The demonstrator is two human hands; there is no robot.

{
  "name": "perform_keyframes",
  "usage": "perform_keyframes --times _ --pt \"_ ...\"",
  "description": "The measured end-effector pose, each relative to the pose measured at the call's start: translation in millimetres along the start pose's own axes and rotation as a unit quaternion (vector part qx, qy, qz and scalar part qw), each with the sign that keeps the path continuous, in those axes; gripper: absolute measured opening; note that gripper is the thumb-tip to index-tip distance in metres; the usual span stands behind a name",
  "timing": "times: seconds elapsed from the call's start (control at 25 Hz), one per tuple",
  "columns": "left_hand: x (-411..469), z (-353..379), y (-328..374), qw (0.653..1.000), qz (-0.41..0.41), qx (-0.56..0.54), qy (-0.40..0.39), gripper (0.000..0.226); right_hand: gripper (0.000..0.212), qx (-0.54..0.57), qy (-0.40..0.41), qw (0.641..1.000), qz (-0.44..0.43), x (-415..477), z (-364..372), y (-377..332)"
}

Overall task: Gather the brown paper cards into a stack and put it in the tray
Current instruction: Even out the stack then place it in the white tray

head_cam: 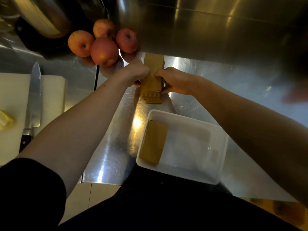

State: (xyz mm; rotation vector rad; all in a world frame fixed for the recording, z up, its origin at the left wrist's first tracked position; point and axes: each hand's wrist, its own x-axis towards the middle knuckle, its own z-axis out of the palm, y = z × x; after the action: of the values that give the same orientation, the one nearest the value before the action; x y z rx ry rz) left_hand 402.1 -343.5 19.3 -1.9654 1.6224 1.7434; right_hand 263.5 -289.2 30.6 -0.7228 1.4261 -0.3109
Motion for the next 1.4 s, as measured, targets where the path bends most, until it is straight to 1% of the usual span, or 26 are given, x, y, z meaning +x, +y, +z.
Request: perform_keyframes --times 0.08,0.2,0.28,0.4,0.48,0.56,0.64,0.76,0.88,1.0,1.08,1.16,1.32,1.4 --pt "2 3 1 1.0 0.007 0.016 0.001 0.023 0.044 0.014 0.005 1.0 -0.002 -1 1 2" --pt "-1 8 4 0.999 0.01 0.051 0.015 0.009 0.046 0.025 0.012 1.0 0.008 -2 0 6" --pt "-3 10 7 0.997 0.001 0.069 0.017 0.015 0.045 0.015 0.025 0.999 0.018 -4 -1 6" --pt "-7 14 11 0.999 -0.02 0.031 -0.011 0.012 0.048 0.027 0.025 0.999 0.029 -7 -3 6" --pt "-10 16 12 0.999 -0.03 0.009 -0.023 0.018 0.051 0.037 0.025 0.998 0.039 -9 -2 7" --pt "-12 18 12 0.999 -0.032 0.0 -0.035 0.032 0.053 0.045 0.038 0.997 0.047 -10 1 10" --pt "-11 19 11 0.998 -0.03 0.011 -0.056 0.045 0.051 0.084 0.059 0.994 0.049 -11 4 13" --pt "-7 20 4 0.998 -0.021 0.004 -0.052 0.054 0.046 0.16 0.067 0.984 0.043 -15 6 17" --pt "-4 16 -3 0.998 -0.03 -0.036 -0.044 0.071 0.042 0.179 0.058 0.981 0.035 -21 8 19" --pt "-6 14 -6 0.992 -0.047 -0.103 -0.053 0.079 0.044 0.177 0.061 0.982 0.03 -23 10 21" --pt "-8 14 -10 0.984 -0.056 -0.16 -0.054 0.08 0.045 0.171 0.057 0.983 0.028 -23 9 23" --pt "-9 17 -13 0.978 -0.057 -0.191 -0.056 0.076 0.045 0.169 0.049 0.984 0.024 -23 7 26" --pt "-14 21 -16 0.974 -0.058 -0.205 -0.078 0.057 0.042 0.148 0.032 0.988 0.008 -22 4 33" --pt "-15 21 -20 0.974 -0.059 -0.201 -0.084 0.061 0.043 0.135 0.031 0.99 0.002 -19 3 37"
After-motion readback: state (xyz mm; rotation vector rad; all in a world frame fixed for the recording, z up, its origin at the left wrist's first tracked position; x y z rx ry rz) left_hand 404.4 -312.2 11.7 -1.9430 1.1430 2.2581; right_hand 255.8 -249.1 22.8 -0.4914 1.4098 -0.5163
